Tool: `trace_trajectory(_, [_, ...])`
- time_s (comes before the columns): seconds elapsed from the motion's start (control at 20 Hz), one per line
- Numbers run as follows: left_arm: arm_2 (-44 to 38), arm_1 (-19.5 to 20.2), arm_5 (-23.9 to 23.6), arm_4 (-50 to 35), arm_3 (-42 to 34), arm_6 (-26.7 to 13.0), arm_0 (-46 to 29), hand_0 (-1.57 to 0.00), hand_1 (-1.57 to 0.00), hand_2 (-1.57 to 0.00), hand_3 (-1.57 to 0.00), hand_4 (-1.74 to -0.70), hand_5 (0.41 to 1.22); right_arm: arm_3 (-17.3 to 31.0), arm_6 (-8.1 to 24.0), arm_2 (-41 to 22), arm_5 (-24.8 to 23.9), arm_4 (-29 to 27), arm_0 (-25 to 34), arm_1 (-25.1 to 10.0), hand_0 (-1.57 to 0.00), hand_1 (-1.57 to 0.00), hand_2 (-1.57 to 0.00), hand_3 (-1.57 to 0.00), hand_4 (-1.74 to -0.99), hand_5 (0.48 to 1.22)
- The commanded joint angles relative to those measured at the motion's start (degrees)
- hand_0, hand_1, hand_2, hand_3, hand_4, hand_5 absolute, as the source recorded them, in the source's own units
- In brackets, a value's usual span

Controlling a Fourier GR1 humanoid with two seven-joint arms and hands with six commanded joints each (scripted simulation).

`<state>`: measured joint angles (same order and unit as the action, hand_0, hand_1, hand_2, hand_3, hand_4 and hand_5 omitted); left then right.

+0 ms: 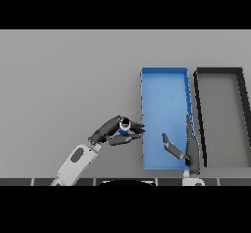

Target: Pick up the blue pipe and place it into the blue bin.

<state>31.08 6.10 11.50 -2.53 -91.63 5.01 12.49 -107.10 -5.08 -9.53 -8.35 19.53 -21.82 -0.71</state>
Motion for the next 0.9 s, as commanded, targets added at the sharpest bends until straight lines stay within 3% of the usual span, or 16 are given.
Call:
trace_trajectory(0.0, [0.0, -0.3, 0.3, 0.1, 0.3, -0.1, 0.0, -1.57, -1.57, -1.57, -1.57, -1.47, 1.221, -0.4, -0.8, -0.1, 0.1, -0.7, -0.7, 0.5, 0.0, -0.01, 0.0, 0.0, -1.194, 0.572])
trace_trajectory(0.05, [0.2, -0.6, 0.3, 0.8, 0.5, -0.3, -0.2, -1.57, -1.57, -1.57, -1.57, -1.47, 1.221, -0.7, -1.3, -0.2, 0.4, -1.8, 0.5, 1.0, 0.0, -0.02, -0.02, 0.0, -1.178, 0.569])
trace_trajectory(0.15, [-0.2, -0.9, 0.6, 1.2, 0.3, -0.5, 0.0, -1.57, -1.57, -1.57, -1.57, -1.47, 1.221, -4.1, -5.7, 0.1, 3.7, -6.9, 0.7, 0.3, 0.0, -0.02, -0.03, 0.0, -1.172, 0.579])
trace_trajectory(0.25, [-0.9, -1.3, 1.0, 1.3, 0.9, -1.6, 0.7, -1.57, -1.57, -1.57, -1.57, -1.47, 1.221, -8.9, -5.9, -0.4, 7.0, -9.6, 1.6, -2.0, 0.0, -0.01, -0.02, 0.0, -1.169, 0.597])
trace_trajectory(0.35, [-0.4, -0.9, 1.7, 2.2, 0.4, -0.9, -1.0, -1.57, -1.57, -1.57, -1.57, -1.47, 1.221, -12.9, -1.9, -0.6, 10.4, -10.9, 2.8, -5.8, 0.0, -0.01, -0.01, 0.0, -1.165, 0.589])
trace_trajectory(0.4, [-0.5, -1.2, 1.8, 2.5, 0.4, -0.4, -1.1, -1.57, -1.57, -1.57, -1.57, -1.47, 1.221, -14.0, 3.3, -1.6, 12.4, -11.5, 2.8, -6.8, 0.0, 0.0, -0.01, 0.0, -1.171, 0.579])
trace_trajectory(0.5, [-0.9, -1.3, 2.0, 2.7, -0.1, -1.0, -0.9, -1.57, -1.57, -1.57, -1.57, -1.47, 1.221, -14.5, 10.0, -3.3, 15.2, -11.1, 6.2, -8.5, 0.0, 0.0, -0.01, 0.0, -1.185, 0.554])
trace_trajectory(0.7, [-1.3, -1.2, 2.8, 3.8, -0.8, -1.3, -1.2, -1.57, -1.57, -1.57, -1.57, -1.47, 1.221, -17.6, 14.8, -6.4, 20.4, -11.4, 11.6, -11.8, 0.0, 0.0, 0.0, 0.0, -1.23, 0.531])
trace_trajectory(0.85, [-1.4, -2.2, 3.1, 4.3, -0.4, -1.8, -0.8, -1.57, -1.57, -1.57, -1.57, -1.47, 1.221, -17.7, 18.5, -8.0, 22.6, -12.1, 16.5, -12.2, 0.0, 0.0, 0.0, 0.0, -1.249, 0.524])
